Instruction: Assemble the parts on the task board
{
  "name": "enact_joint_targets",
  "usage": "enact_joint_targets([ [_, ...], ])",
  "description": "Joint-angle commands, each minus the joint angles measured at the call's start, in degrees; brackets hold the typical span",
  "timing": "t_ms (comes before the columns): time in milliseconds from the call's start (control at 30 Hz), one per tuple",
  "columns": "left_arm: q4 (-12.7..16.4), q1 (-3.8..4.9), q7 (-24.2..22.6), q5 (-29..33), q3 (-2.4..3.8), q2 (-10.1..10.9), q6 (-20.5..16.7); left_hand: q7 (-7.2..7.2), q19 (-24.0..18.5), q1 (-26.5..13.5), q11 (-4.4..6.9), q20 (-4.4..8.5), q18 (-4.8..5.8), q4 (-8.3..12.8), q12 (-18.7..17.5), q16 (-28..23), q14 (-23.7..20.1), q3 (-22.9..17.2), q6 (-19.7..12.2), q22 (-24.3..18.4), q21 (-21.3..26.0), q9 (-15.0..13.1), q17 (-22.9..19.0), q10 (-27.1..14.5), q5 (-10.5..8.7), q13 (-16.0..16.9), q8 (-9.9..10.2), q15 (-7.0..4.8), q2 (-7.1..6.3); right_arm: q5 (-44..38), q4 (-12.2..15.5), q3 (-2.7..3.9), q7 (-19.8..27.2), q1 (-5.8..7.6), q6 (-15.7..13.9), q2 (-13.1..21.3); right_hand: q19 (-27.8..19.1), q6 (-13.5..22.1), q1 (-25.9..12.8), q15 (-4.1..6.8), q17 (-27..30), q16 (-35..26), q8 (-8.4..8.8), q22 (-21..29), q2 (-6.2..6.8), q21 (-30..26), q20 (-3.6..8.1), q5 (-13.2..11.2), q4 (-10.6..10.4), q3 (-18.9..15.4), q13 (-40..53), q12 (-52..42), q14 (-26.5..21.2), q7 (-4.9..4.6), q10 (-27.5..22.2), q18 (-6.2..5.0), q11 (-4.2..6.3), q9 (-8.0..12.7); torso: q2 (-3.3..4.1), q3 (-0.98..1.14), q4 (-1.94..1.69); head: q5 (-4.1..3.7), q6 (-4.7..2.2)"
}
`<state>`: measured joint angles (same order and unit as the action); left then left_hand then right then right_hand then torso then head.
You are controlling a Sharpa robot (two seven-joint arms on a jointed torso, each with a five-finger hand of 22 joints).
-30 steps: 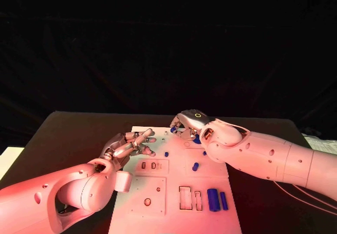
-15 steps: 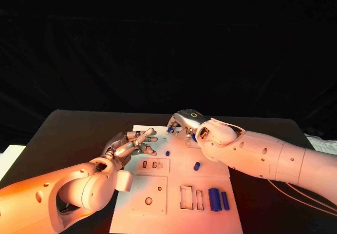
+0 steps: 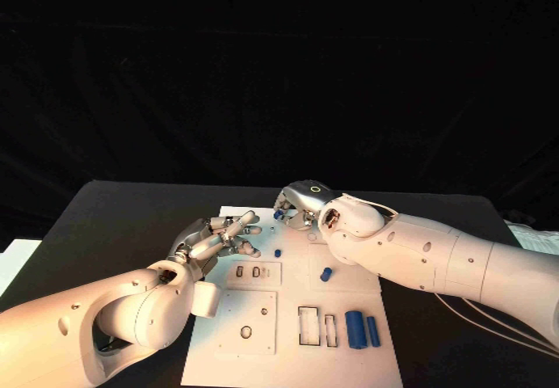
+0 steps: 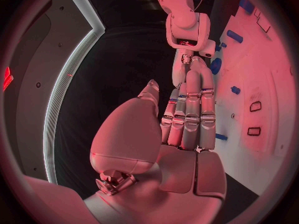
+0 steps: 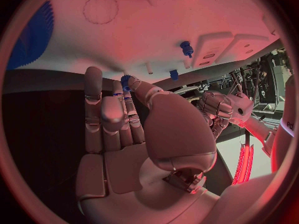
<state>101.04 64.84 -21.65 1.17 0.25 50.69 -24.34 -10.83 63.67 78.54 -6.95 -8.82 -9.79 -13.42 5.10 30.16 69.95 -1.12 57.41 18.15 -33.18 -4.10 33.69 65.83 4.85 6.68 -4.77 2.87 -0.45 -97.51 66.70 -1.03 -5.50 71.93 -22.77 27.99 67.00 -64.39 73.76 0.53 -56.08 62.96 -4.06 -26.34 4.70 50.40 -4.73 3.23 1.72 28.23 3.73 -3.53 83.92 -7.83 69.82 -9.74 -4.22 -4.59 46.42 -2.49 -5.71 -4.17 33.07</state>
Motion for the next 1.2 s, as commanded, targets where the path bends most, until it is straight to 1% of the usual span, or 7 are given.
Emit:
enact_joint_targets([
  [33,0.28,0.13,-0.29,0.12,0.05,-0.02,1.48,-0.52,-0.46,-0.13,-0.34,0.06,-0.48,-0.10,-0.32,-0.23,-0.38,0.19,-0.08,0.06,0.06,0.02,-0.02,0.02,0.05,0.09,0.22,0.10,0.43,-0.87,-1.11,-0.08,0.05,-0.06,2.21,-0.53,-0.24,0.22,0.02,-0.15,-0.06,0.24,0.25,-0.10,0.50,0.24,-0.02,0.17,-0.49,0.02,-0.05,-0.05,1.27,-0.34,-0.27,-0.79,-0.23,-0.06,0.13,-0.02,-0.07,0.08,0.11],
  [500,0.69,0.30,0.47,0.44,0.04,0.18,1.60,-0.55,-0.58,-0.12,-0.37,0.02,-0.49,-0.13,-0.36,-0.33,-0.45,0.13,-0.14,0.08,0.06,0.02,-0.02,-0.06,0.07,0.11,0.25,0.13,0.67,-1.48,-1.71,-0.12,-1.33,-0.08,1.78,-1.37,-0.39,1.01,-0.40,-0.28,-0.06,0.34,0.47,-0.23,1.27,0.49,-0.11,0.20,-1.11,-0.20,-0.11,0.08,1.21,-0.45,-1.14,-0.79,-0.41,0.11,0.17,-0.03,-0.11,0.43,0.32],
  [633,0.71,0.32,0.67,0.46,0.04,0.21,1.65,-0.55,-0.59,-0.12,-0.37,0.02,-0.49,-0.13,-0.36,-0.33,-0.45,0.13,-0.14,0.08,0.06,0.02,-0.02,-0.06,0.07,0.11,0.25,0.13,0.67,-1.74,-1.43,-0.12,-2.15,-0.08,0.90,-1.27,-1.52,6.99,-1.45,-1.62,3.96,-3.13,0.62,0.11,3.64,-0.09,-1.05,0.11,-2.28,-2.89,-0.12,-0.06,-0.38,-1.96,-7.49,-0.69,-1.89,0.93,0.17,-0.07,-0.13,0.19,0.28],
  [700,0.69,0.33,0.74,0.47,0.04,0.22,1.70,-0.55,-0.59,-0.12,-0.37,0.02,-0.49,-0.13,-0.36,-0.33,-0.45,0.13,-0.14,0.08,0.06,0.02,-0.02,-0.06,0.07,0.11,0.25,0.13,0.67,-1.79,-0.81,-0.12,-2.37,-0.08,-0.17,-0.88,-2.20,10.29,-0.82,-1.76,7.09,-5.91,0.49,0.62,4.04,-0.82,-1.53,0.12,-2.88,-5.70,-0.06,-0.16,-1.42,-1.91,-10.64,-0.79,-2.20,0.85,0.16,-0.06,-0.17,0.14,0.25],
  [1000,0.57,0.35,0.96,0.52,0.04,0.67,1.89,-0.58,-0.90,0.35,-0.41,-0.07,-0.52,0.18,-0.43,-0.57,-0.64,-0.09,-0.27,0.14,0.04,0.03,-0.04,-0.20,0.11,0.16,0.31,0.18,0.96,-0.06,7.17,0.01,-2.88,-0.06,-3.98,6.01,-1.62,9.94,2.13,-1.81,7.83,-6.53,0.14,1.55,3.06,-1.54,-1.58,1.12,-4.82,-11.04,0.28,-1.99,-0.77,-2.04,-9.98,-0.92,-2.12,0.42,0.15,-0.08,0.07,-0.21,0.11],
  [1133,0.68,0.35,1.01,0.53,0.03,0.94,2.02,-0.59,-0.94,0.43,-0.41,-0.08,-0.53,0.24,-0.44,-0.60,-0.65,-0.14,-0.28,0.15,0.03,0.03,-0.03,-0.22,0.12,0.17,0.31,0.18,1.01,2.48,13.56,0.33,-4.74,0.14,-3.80,12.54,-0.06,8.20,2.08,-0.80,-1.31,1.56,-0.17,1.10,2.86,-0.29,-0.84,1.44,-5.94,-11.57,1.26,-5.33,1.85,-1.37,-2.82,-0.96,-0.83,0.20,-0.04,0.00,0.47,-0.16,0.05],
  [1200,0.70,0.35,1.01,0.53,0.03,1.06,2.02,-0.59,-0.94,0.43,-0.41,-0.08,-0.53,0.24,-0.44,-0.60,-0.65,-0.14,-0.28,0.15,0.03,0.03,-0.03,-0.22,0.12,0.17,0.31,0.18,1.01,5.30,15.99,0.46,-5.97,0.39,-2.62,15.32,2.08,7.73,2.20,-0.16,-5.98,5.58,-0.18,-3.20,2.98,2.93,-0.42,1.56,-6.36,-11.62,2.13,-7.13,2.79,-1.17,1.08,-0.32,-0.08,0.17,-0.11,0.12,0.78,-0.17,-0.04],
])
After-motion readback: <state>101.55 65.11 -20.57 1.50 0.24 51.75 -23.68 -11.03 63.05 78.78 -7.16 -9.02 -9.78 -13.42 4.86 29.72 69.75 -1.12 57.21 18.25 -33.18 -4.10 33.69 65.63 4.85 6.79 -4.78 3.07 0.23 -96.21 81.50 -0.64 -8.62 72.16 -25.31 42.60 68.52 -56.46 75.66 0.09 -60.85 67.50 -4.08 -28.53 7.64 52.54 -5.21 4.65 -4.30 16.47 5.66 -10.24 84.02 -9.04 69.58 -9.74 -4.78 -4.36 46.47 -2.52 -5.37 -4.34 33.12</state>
